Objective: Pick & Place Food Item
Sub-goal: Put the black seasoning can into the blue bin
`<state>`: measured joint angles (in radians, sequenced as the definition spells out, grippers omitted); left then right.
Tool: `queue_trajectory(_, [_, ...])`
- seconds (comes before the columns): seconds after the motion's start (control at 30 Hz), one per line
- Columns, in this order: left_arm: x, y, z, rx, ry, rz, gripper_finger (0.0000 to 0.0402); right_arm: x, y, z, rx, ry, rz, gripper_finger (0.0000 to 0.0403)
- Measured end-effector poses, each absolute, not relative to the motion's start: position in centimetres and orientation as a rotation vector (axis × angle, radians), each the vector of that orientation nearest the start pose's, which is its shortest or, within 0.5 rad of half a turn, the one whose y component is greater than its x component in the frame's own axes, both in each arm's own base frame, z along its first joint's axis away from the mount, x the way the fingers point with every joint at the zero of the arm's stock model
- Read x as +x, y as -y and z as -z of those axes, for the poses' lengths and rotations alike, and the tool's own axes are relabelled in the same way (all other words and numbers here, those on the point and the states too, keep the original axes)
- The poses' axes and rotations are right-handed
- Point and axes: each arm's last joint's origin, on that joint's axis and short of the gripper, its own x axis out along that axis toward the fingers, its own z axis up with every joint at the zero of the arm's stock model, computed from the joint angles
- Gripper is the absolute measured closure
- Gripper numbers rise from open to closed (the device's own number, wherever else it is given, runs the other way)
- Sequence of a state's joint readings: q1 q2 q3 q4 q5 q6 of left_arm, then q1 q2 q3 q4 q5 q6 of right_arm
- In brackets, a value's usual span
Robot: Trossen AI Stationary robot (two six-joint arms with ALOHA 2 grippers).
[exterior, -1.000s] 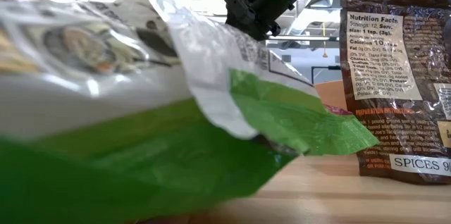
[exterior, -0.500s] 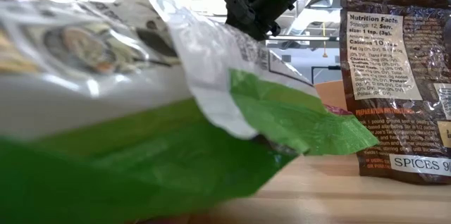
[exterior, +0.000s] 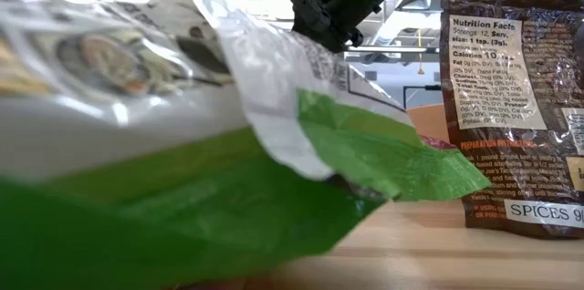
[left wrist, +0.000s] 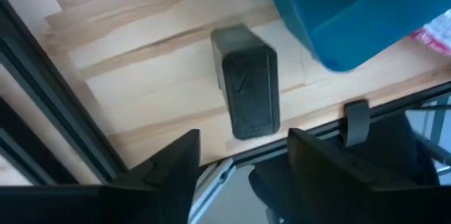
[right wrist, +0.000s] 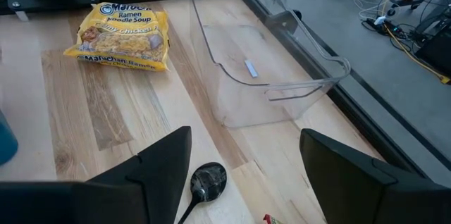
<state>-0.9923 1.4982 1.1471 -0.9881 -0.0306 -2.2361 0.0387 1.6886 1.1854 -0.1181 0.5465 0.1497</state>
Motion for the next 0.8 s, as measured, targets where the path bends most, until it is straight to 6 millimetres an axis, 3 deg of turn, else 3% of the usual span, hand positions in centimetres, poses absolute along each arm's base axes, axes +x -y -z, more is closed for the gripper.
queue_trajectory(0.23, [15.6, 22.6, -24.4, -1.179, -1.274, -0.799, 0.0159, 37.0, 0.1, -24.6, -0.039, -0.562, 0.534, 0.0143])
queue_trajectory(0.8, [16.7, 23.7, -22.5, -1.168, -1.281, -0.826, 0.0182, 37.0, 0.1, -24.6, -0.039, -0.562, 0.534, 0.0143])
